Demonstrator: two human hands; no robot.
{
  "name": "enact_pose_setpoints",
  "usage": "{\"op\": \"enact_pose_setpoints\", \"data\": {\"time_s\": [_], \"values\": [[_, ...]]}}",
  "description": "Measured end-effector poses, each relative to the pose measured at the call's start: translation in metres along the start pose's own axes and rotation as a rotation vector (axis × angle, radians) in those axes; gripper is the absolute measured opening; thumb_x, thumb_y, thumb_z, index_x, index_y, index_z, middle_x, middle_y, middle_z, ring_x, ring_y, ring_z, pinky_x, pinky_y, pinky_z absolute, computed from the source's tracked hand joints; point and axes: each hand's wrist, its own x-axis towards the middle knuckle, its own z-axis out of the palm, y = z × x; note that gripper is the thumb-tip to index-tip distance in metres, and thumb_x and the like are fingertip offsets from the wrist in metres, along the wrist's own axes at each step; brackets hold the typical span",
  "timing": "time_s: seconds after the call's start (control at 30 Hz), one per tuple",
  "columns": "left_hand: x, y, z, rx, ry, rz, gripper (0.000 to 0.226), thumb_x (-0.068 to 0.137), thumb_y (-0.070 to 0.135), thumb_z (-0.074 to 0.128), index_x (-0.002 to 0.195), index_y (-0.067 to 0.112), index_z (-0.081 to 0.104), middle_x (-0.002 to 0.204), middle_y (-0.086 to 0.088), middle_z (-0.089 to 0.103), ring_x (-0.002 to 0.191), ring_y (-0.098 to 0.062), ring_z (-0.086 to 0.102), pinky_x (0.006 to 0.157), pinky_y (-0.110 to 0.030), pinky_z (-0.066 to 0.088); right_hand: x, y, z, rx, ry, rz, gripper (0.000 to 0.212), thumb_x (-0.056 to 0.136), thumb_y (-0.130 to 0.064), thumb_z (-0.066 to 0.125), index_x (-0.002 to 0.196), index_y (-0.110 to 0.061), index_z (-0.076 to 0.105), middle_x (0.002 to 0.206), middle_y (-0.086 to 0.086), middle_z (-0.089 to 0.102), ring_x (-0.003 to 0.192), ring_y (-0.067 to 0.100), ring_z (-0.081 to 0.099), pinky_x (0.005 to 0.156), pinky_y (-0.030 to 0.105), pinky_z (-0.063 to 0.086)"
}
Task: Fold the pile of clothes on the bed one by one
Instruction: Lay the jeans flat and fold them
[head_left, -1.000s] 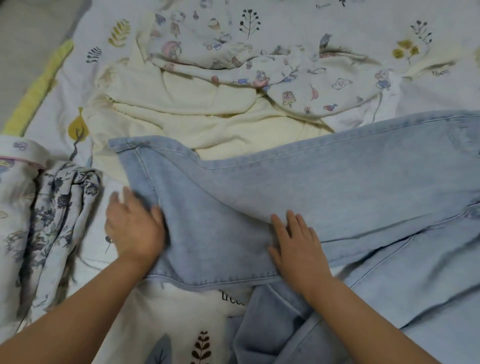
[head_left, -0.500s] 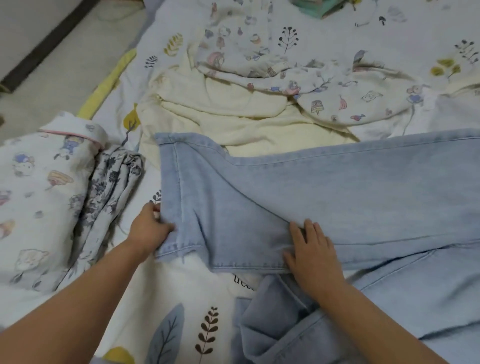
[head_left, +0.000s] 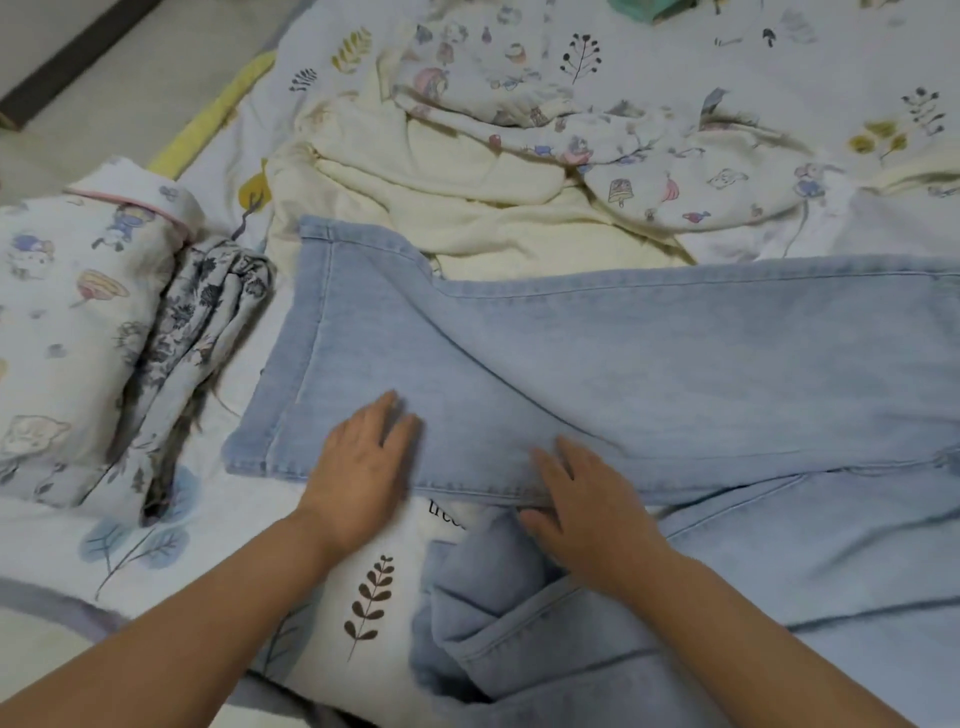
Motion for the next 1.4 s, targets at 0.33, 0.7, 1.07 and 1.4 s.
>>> {"op": "enact_pose_setpoints", "data": {"time_s": [0.33, 0.7, 1.07, 1.4], "values": [[-0.039, 0.067, 0.019, -0.408, -0.279, 0.197, 0.035, 0.094, 0.015, 0.044, 0.125, 0.026, 0.058, 0.156, -0.001, 0.006, 0.144, -0.009, 0.006, 0.109, -0.007, -0.003, -0.072, -0.011, -0.007, -0.198, 0.049, -0.208, 0.025, 0.068, -0.024, 0.070, 0.091, -0.020, 0.063, 0.085, 0.002, 0.069, 0.082, 0.021, 0.065, 0.088, 0.028, 0.047], [-0.022, 0.057, -0.096, -0.815, -0.645, 0.084, 0.019, 0.064, 0.021, 0.084, 0.080, 0.021, 0.073, 0.092, 0.004, 0.074, 0.087, -0.012, 0.068, 0.080, -0.025, 0.052, -0.105, 0.014, -0.112, 0.417, 0.520, -0.077, 0.025, 0.082, -0.013, 0.058, 0.068, -0.027, 0.042, 0.054, -0.005, 0.047, 0.053, 0.011, 0.046, 0.053, 0.029, 0.039], [0.013, -0.025, -0.064, -0.354, -0.134, -0.491, 0.044, 0.077, 0.032, 0.074, 0.109, 0.007, 0.057, 0.107, -0.016, 0.064, 0.092, -0.027, 0.060, 0.076, -0.031, 0.044, -0.025, 0.023, -0.058, 0.099, 0.555, 0.301, 0.036, 0.086, -0.015, 0.059, 0.122, -0.011, 0.053, 0.112, 0.012, 0.053, 0.105, 0.031, 0.047, 0.081, 0.039, 0.038], [-0.007, -0.032, 0.002, -0.723, -0.029, -0.926, 0.030, 0.077, 0.035, 0.066, 0.065, 0.008, 0.060, 0.064, -0.005, 0.059, 0.061, -0.021, 0.055, 0.055, -0.028, 0.039, -0.009, -0.014, 0.013, -0.194, 0.458, 0.227, 0.042, 0.042, -0.016, 0.091, 0.078, -0.009, 0.071, 0.076, 0.016, 0.059, 0.066, 0.033, 0.060, 0.057, 0.038, 0.047]]}}
